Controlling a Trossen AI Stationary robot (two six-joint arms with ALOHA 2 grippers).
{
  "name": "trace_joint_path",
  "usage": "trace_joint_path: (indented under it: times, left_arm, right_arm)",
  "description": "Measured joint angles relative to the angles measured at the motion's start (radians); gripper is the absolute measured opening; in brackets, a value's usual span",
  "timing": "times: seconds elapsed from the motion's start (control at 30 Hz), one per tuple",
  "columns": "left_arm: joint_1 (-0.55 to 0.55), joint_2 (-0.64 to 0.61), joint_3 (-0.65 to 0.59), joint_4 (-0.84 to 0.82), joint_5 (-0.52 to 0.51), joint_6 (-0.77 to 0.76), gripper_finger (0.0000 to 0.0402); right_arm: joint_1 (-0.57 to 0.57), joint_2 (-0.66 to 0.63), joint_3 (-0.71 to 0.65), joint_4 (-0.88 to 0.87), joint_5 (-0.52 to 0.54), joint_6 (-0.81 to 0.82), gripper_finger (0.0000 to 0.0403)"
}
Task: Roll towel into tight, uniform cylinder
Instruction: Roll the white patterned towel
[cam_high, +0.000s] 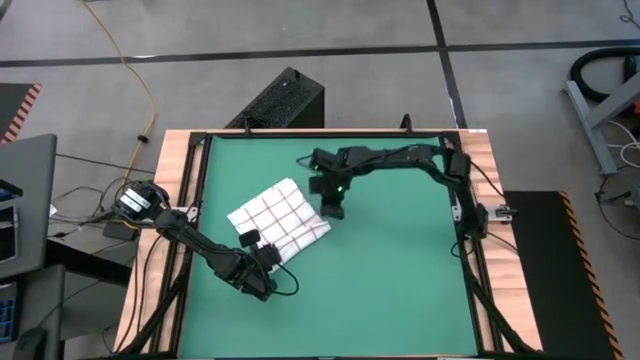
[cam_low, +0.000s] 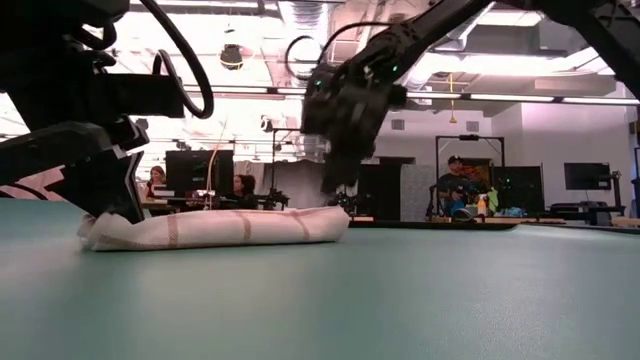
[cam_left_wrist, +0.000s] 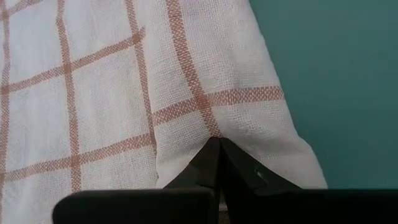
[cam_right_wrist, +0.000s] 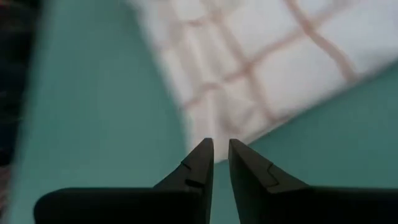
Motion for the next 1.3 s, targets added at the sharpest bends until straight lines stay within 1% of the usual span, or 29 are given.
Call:
trace_joint_path:
  times: [0.1, 0.13, 0.17, 0.23, 0.27, 0.37, 0.43, 0.5, 0.63, 0.73, 0.83, 0.9, 1.0, 1.07, 1.17, 1.3]
  left_arm:
    - [-0.018, -0.02, -0.005, 0.001, -0.009, 0.012, 0.0]
    - [-0.028, -0.028, -0.007, 0.001, -0.017, 0.034, 0.0]
    - [-0.038, -0.039, -0.009, 0.001, -0.026, 0.064, 0.0]
    - [-0.049, -0.063, -0.017, -0.004, -0.02, 0.142, 0.0]
    - [-0.051, -0.076, -0.027, -0.004, -0.012, 0.182, 0.0]
    - [-0.05, -0.118, -0.069, -0.003, 0.015, 0.286, 0.0]
    - [-0.044, -0.148, -0.107, -0.003, 0.019, 0.325, 0.0]
    - [-0.033, -0.185, -0.149, -0.001, 0.025, 0.343, 0.0]
    - [-0.007, -0.27, -0.232, 0.01, 0.032, 0.379, 0.0]
    - [0.01, -0.335, -0.285, 0.035, 0.035, 0.406, 0.0]
    - [0.029, -0.384, -0.319, 0.074, 0.063, 0.458, 0.0]
    - [0.041, -0.398, -0.332, 0.089, 0.086, 0.478, 0.0]
    - [0.048, -0.406, -0.348, 0.1, 0.103, 0.479, 0.0]
    - [0.047, -0.407, -0.353, 0.106, 0.1, 0.482, 0.0]
    - [0.047, -0.407, -0.357, 0.119, 0.096, 0.482, 0.0]
    - [0.047, -0.407, -0.357, 0.126, 0.097, 0.481, 0.0]
  right_arm:
    - [-0.04, -0.063, 0.0, -0.078, -0.161, -0.13, 0.0075]
    - [-0.047, -0.089, 0.0, -0.102, -0.199, -0.175, 0.0075]
    - [-0.054, -0.115, 0.0, -0.125, -0.219, -0.223, 0.0075]
    - [-0.059, -0.181, 0.0, -0.173, -0.221, -0.321, 0.0075]
    - [-0.057, -0.212, 0.001, -0.192, -0.203, -0.364, 0.0076]
    - [-0.025, -0.291, 0.002, -0.241, -0.093, -0.491, 0.0082]
    - [0.017, -0.322, -0.006, -0.253, -0.01, -0.562, 0.0093]
    - [0.067, -0.333, -0.024, -0.239, 0.033, -0.59, 0.0112]
    - [0.151, -0.301, -0.041, -0.155, 0.056, -0.597, 0.017]
    - [0.196, -0.243, -0.041, -0.021, 0.06, -0.611, 0.0219]
    - [0.238, -0.176, -0.041, 0.103, 0.091, -0.682, 0.0252]
    - [0.268, -0.137, -0.041, 0.167, 0.162, -0.731, 0.0262]
    - [0.301, -0.073, -0.039, 0.25, 0.308, -0.779, 0.0265]
    - [0.314, -0.029, -0.041, 0.264, 0.343, -0.794, 0.0265]
    - [0.314, 0.014, -0.041, 0.276, 0.36, -0.781, 0.0265]
    - [0.292, 0.062, -0.04, 0.296, 0.449, -0.738, 0.0265]
